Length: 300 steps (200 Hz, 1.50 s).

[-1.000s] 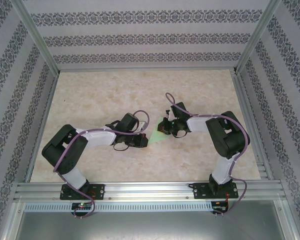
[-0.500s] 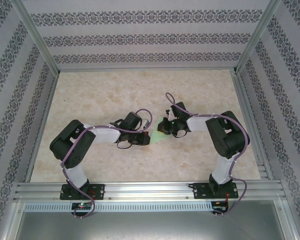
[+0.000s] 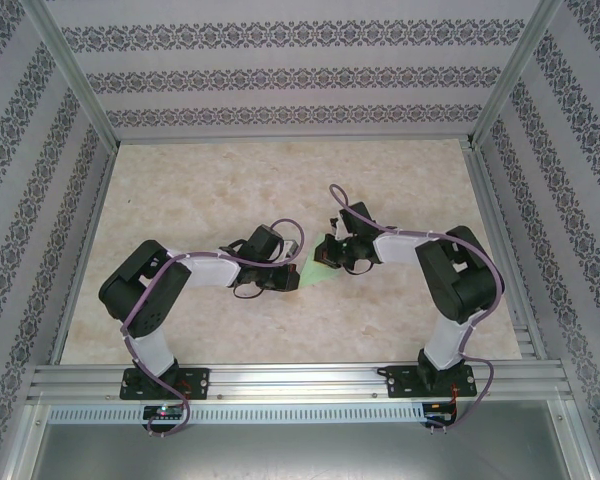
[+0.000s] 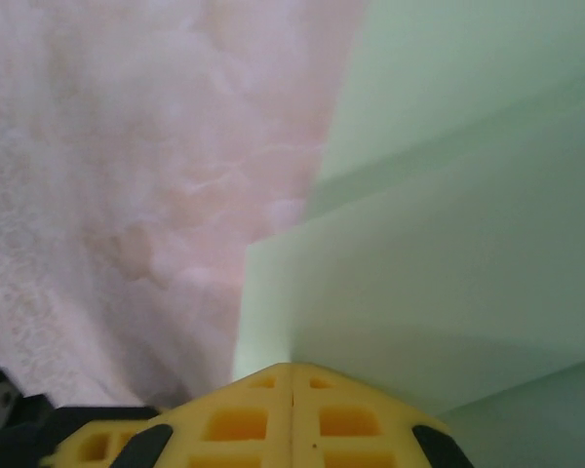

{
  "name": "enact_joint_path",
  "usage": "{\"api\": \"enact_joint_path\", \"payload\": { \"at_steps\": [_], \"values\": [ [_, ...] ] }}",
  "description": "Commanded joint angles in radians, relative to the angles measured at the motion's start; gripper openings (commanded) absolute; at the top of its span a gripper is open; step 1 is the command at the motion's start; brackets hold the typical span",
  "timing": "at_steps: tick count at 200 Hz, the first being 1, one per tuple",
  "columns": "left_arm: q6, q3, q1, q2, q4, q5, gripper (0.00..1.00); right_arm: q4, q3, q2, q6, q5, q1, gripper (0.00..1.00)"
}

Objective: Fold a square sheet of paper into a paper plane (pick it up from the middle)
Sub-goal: Fourth fold the wing at the center of the table.

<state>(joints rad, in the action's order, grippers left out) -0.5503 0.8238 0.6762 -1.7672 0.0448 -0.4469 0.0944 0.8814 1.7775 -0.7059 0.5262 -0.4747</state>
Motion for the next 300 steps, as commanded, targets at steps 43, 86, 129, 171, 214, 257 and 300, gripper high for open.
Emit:
{"api": "enact_joint_path", "payload": {
  "at_steps": [43,86,129,171,214,257,300],
  "values": [
    [-0.010,-0.041,0.002,-0.021,0.020,0.039,0.00,-0.074,-0.064,-0.065,-0.098,0.004,-0.075,0.00],
    [-0.017,-0.043,0.002,-0.021,0.013,0.037,0.00,-0.088,-0.055,-0.009,-0.125,0.006,-0.116,0.00],
    [-0.023,-0.044,0.002,-0.013,0.010,0.035,0.00,-0.089,-0.059,0.021,-0.129,0.006,-0.127,0.00],
    [-0.028,-0.038,-0.004,0.039,-0.026,-0.025,0.00,-0.047,-0.056,0.065,-0.108,-0.033,-0.124,0.00],
    [-0.035,-0.043,-0.005,0.065,-0.085,-0.041,0.00,-0.049,-0.059,0.077,-0.107,-0.040,-0.123,0.00],
    [-0.030,-0.045,-0.006,0.017,-0.050,0.006,0.00,-0.051,-0.060,0.075,-0.105,-0.033,-0.123,0.00],
    [-0.019,-0.045,-0.005,-0.014,0.010,0.020,0.00,-0.046,-0.059,0.076,-0.094,-0.035,-0.107,0.00]
  ]
}}
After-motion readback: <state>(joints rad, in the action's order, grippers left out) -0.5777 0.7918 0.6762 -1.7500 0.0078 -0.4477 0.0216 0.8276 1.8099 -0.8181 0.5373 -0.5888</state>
